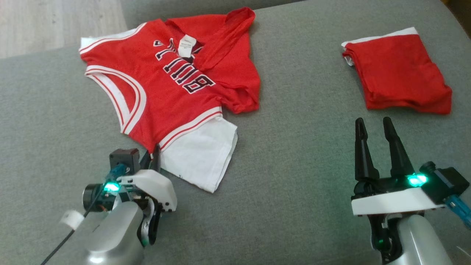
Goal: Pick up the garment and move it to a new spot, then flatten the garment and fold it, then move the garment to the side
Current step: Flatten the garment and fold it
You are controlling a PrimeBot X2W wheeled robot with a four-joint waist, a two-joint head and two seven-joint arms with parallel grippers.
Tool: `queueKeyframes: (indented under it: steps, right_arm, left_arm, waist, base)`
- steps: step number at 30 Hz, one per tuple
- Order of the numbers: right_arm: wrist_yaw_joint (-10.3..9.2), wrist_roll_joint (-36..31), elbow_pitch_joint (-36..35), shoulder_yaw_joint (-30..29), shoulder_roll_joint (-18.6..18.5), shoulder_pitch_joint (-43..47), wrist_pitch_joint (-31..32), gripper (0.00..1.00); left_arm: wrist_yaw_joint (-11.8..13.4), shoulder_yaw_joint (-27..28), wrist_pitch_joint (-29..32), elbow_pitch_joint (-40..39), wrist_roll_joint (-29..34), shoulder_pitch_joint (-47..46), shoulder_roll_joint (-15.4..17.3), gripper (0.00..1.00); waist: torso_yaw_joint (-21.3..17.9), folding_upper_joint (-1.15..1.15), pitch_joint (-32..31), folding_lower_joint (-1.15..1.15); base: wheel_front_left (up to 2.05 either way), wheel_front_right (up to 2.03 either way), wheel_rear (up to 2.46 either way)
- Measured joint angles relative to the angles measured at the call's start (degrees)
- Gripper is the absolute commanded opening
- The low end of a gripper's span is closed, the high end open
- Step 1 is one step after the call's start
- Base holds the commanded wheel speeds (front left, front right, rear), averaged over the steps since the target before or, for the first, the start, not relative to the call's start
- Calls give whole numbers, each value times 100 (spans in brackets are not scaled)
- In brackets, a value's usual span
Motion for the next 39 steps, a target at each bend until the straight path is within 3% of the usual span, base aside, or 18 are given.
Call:
queueKeyframes:
  steps: [11, 16, 18, 24, 25, 26, 33, 39]
  right_arm:
    - [0, 0, 25, 12, 0, 6, 0, 100]
    - [0, -7, 51, 64, 1, 14, 0, 100]
    - [0, -8, 51, 73, 0, 14, 0, 100]
    - [0, -41, 75, 153, 0, 13, 0, 100]
    - [0, -41, 78, 157, 0, 13, 0, 100]
    - [0, -41, 78, 157, 0, 13, 0, 100]
    - [0, -80, 83, 138, 0, 13, 0, 100]
    - [0, -445, 92, 32, 0, 16, 0, 100]
  left_arm:
    - [-108, -104, -410, -221, 204, 124, 472, 0]
    - [-200, -276, -140, -372, 367, 238, 902, 0]
    - [-179, -281, 4, -487, 475, 244, 1261, 0]
    - [-62, -191, 120, -501, 608, 183, 1800, 0]
    - [-42, -172, 111, -499, 620, 146, 1830, 29]
    - [-37, -172, 68, -492, 621, 92, 1842, 100]
    - [178, -25, -550, -563, 644, -36, 1669, 100]
    - [370, 109, -1088, -1217, 511, 201, 1315, 100]
  waist:
    - [237, 0, -275, 0]
    - [344, 0, -375, 0]
    - [394, 0, -404, 0]
    - [422, 0, -386, 0]
    - [425, 0, -385, 0]
    - [430, 0, -384, -1]
    - [540, 0, -420, 0]
    - [778, 0, -508, 0]
  base:
    - [0, 0, 0]
    - [0, 0, 0]
    - [0, 0, 0]
    - [0, 0, 0]
    - [0, 0, 0]
    - [0, 0, 0]
    - [0, 0, 0]
    - [0, 0, 0]
